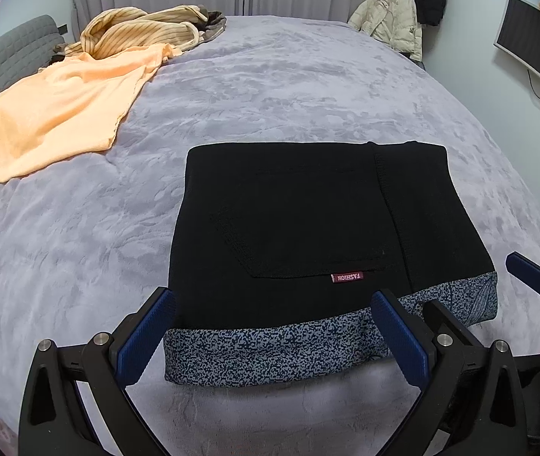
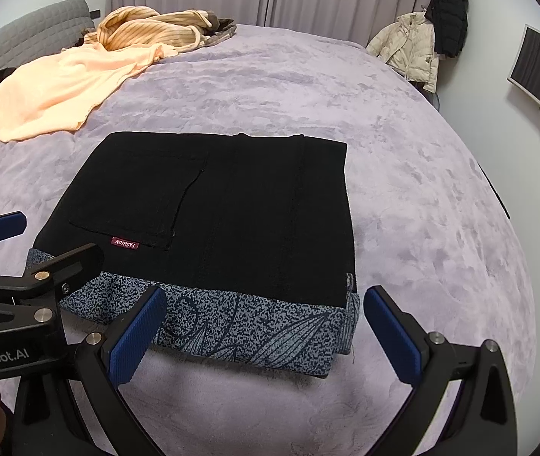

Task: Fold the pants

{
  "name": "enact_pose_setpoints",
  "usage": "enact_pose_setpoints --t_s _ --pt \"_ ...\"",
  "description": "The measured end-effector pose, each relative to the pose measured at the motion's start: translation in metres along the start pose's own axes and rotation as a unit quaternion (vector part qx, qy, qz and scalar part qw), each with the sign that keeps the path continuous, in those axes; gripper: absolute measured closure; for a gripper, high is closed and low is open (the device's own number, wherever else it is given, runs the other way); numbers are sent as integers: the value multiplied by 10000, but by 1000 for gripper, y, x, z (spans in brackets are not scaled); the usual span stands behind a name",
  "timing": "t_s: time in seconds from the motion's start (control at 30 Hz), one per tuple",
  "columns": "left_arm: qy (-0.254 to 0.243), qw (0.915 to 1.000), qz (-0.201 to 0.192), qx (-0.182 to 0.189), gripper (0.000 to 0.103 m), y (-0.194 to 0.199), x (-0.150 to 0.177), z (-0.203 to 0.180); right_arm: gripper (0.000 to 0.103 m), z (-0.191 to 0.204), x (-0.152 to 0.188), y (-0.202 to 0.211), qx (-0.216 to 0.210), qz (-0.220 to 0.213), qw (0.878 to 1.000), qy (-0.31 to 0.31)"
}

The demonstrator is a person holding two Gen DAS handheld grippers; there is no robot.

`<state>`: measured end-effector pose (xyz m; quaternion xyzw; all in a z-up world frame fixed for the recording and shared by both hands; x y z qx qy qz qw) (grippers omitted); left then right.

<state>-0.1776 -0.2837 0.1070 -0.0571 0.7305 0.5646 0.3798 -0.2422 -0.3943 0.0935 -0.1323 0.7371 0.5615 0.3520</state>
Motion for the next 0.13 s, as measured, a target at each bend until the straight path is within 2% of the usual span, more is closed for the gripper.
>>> enact_pose_setpoints --t_s 0.13 --pt "33 9999 -89 57 0 9 -11 -15 0 -19 0 12 -93 -187 9998 -30"
Point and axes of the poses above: each gripper's, at about its wrist camera, not at the fingertips, and y roughly against the way its jaws point, z to its left, x to its underside, the point moved 1 cm from there along -y, roughly the way its jaws point, and after that the axes turned 4 degrees about -z, right-handed, at the moved point
